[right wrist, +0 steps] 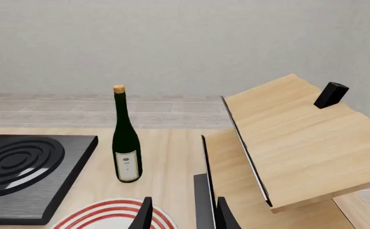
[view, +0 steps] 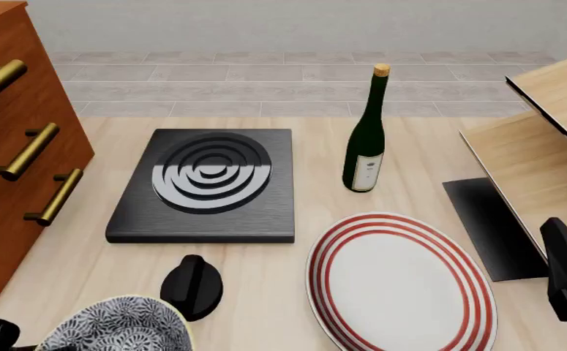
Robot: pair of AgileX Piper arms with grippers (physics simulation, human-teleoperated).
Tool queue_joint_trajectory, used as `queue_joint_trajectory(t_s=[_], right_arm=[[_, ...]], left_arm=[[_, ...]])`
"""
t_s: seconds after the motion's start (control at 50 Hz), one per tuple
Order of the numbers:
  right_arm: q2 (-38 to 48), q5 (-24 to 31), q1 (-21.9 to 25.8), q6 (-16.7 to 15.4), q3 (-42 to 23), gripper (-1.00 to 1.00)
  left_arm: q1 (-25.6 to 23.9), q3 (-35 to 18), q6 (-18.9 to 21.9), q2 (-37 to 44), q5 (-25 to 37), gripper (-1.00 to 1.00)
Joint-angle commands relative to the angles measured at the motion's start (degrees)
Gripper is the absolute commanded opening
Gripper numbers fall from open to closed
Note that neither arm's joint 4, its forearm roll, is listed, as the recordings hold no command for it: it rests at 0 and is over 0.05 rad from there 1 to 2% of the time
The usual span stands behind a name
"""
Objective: Put the bowl on the top of the cabinet.
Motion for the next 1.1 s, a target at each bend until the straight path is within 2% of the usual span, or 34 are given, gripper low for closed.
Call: queue_joint_trajectory(t_s=[0.02, 0.3, 0.48, 0.52, 0.56, 0.6, 0.7, 0.78, 0.96, 1.1], right_arm=[[-0.7, 0.7, 0.0, -0.1, 0.0, 1.00], [-1.8, 1.8, 0.0, -0.2, 0.0, 1.00], [-2.1, 2.0, -0.1, 0.0, 0.0, 1.00], [-2.1, 2.0, -0.1, 0.1, 0.0, 1.00], [-2.1, 2.0, -0.1, 0.1, 0.0, 1.00], [-2.1, 1.9, -0.1, 0.1, 0.0, 1.00], [-2.1, 1.9, -0.1, 0.1, 0.0, 1.00], [-2.2, 1.9, -0.1, 0.1, 0.0, 1.00], [-2.2, 1.8, -0.2, 0.3, 0.0, 1.00], [-2.2, 1.9, -0.3, 0.6, 0.0, 1.00]], left_arm=[[0.8, -3.5, 0.6, -0.9, 2.7, -1.00], [0.5, -13.0, 1.7, -0.5, 6.0, -1.00], [0.0, -19.0, -0.3, 0.1, 7.9, -1.00], [-0.2, -20.0, -2.5, 0.2, 8.2, -1.00], [0.6, -21.7, -0.7, 0.5, 8.4, -1.00], [0.2, -22.4, -0.8, 0.8, 8.4, -1.00], [-0.8, -24.8, -2.8, 1.9, 7.7, -1.00], [-2.6, -29.1, -3.0, 3.4, 7.0, -1.00], [-6.5, -35.4, -1.1, 7.1, 3.3, -1.00], [-7.0, -38.6, -2.2, 10.6, 1.7, -1.00]])
